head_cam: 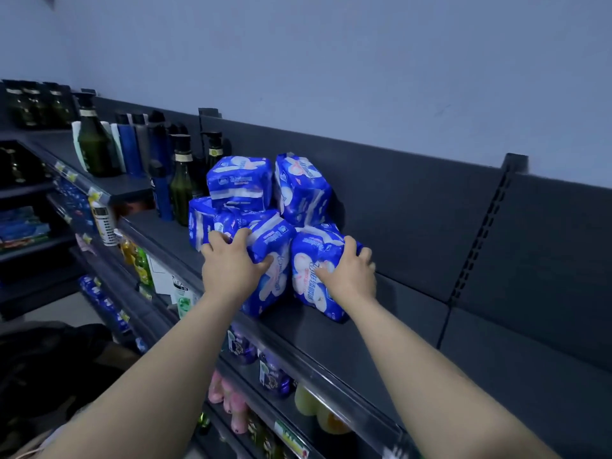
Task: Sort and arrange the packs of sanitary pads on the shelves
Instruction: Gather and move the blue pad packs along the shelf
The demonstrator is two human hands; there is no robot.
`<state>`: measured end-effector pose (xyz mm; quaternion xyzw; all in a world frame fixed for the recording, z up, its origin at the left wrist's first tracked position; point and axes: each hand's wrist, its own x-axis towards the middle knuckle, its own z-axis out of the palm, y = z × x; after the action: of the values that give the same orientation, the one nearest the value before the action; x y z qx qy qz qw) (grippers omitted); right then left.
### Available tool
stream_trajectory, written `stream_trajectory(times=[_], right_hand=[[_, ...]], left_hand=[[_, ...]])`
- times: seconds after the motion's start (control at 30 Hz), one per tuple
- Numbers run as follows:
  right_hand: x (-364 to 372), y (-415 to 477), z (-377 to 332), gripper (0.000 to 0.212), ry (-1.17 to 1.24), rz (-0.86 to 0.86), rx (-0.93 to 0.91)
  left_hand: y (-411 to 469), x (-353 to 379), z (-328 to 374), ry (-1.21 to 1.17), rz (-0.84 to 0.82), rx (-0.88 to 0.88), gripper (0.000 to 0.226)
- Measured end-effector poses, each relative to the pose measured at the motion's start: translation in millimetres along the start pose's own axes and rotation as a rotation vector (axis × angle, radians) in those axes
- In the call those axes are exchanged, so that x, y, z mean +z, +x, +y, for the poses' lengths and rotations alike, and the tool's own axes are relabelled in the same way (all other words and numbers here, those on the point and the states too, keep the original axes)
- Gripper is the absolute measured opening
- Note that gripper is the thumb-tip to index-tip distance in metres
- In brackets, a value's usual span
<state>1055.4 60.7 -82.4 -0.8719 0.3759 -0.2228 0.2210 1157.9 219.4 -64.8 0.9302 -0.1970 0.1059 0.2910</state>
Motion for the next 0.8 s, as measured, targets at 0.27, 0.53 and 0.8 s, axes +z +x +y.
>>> stream_trajectory(times=[0.27, 0.53, 0.8], right_hand=[[27.8, 21.0, -14.9, 0.082, -0.135, 0.031, 0.042], [29.4, 18.4, -21.4, 0.086, -0.078, -0.004, 0.132], [-0.7, -10.3, -27.6, 0.078, -0.223, 0.145, 0.016]], left_hand=[[29.7, 27.5, -8.7, 0.073, -0.007, 0.019, 0.07], [37.8, 24.7, -17.2, 0.046, -0.058, 0.1, 0.069], [36.1, -1.9, -18.5, 0.105, -0.021, 0.31, 0.066]])
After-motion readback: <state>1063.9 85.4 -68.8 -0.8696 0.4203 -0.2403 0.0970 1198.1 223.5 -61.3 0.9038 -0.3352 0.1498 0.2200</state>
